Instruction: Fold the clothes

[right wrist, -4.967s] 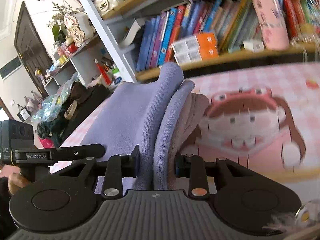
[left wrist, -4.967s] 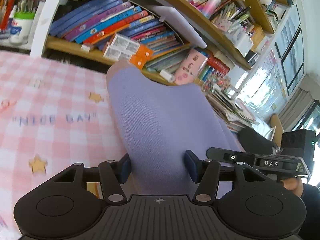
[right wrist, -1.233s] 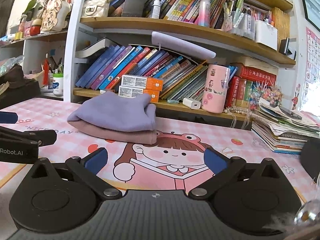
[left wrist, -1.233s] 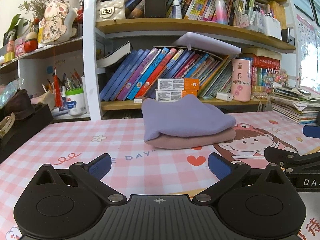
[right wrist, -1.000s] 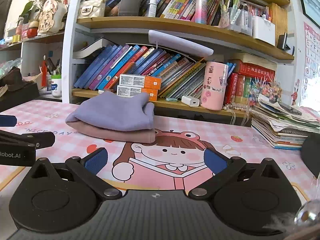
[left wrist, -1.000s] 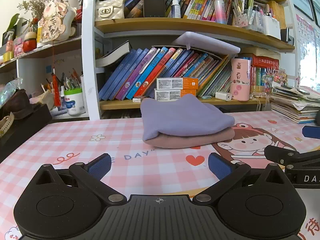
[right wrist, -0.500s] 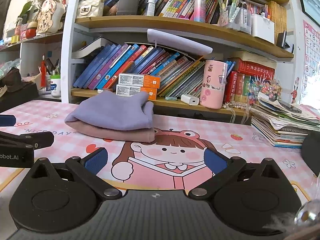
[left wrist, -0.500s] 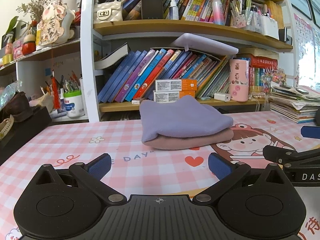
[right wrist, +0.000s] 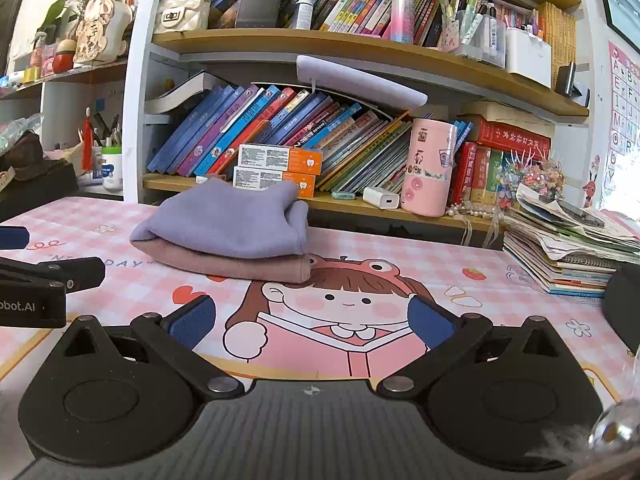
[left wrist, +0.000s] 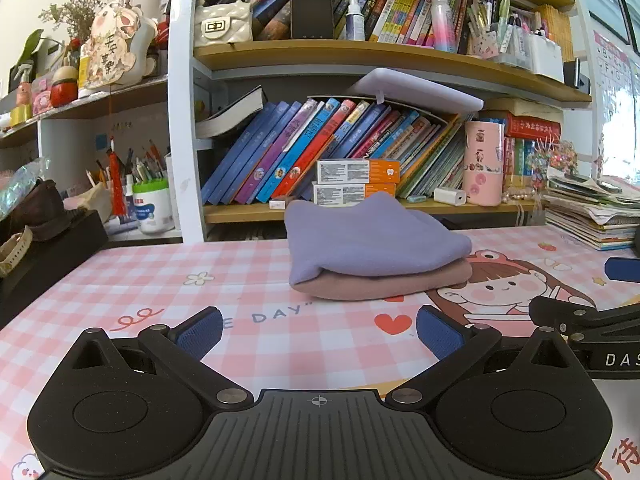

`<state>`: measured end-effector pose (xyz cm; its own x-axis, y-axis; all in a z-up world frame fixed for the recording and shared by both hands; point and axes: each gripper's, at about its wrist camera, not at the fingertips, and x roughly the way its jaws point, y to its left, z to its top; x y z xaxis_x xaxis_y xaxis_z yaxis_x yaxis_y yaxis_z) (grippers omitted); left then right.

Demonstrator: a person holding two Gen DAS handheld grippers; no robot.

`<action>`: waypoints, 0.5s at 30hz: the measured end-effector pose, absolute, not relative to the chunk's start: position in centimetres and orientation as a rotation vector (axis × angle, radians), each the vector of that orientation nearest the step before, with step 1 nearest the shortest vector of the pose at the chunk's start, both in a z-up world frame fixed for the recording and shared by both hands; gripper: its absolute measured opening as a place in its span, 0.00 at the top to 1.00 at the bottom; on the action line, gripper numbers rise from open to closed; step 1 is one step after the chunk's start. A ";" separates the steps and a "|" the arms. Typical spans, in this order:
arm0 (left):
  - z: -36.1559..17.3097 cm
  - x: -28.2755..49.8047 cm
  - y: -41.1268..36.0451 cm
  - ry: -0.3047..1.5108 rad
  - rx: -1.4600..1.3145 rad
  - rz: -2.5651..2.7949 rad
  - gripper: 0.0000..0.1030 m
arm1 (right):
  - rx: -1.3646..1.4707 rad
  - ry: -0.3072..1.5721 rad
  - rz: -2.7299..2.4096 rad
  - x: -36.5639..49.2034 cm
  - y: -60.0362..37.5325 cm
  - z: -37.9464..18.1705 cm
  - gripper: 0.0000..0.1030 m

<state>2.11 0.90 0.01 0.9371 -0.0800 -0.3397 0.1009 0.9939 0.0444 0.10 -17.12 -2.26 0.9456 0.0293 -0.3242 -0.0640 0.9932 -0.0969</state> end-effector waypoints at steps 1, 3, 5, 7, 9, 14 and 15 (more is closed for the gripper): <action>0.0 2.1 0.9 0.345 0.061 -0.093 0.00 | -0.106 0.329 0.048 0.1 -17.1 -2.3 0.00; 0.0 2.1 0.9 0.345 0.061 -0.094 0.00 | -0.106 0.329 0.047 0.1 -17.1 -2.3 0.00; 0.0 2.1 0.9 0.345 0.061 -0.094 0.00 | -0.106 0.329 0.047 0.1 -17.2 -2.3 0.00; 0.0 2.2 0.8 0.345 0.062 -0.095 0.00 | -0.106 0.329 0.046 0.1 -17.1 -2.3 0.00; 0.0 2.1 0.8 0.345 0.062 -0.095 0.00 | -0.105 0.329 0.046 0.1 -17.1 -2.3 0.00; 0.0 2.2 0.8 0.348 0.063 -0.094 0.00 | -0.104 0.330 0.045 0.1 -17.0 -2.3 0.00; 0.0 2.2 0.8 0.349 0.064 -0.094 0.00 | -0.104 0.330 0.045 0.1 -17.0 -2.3 0.00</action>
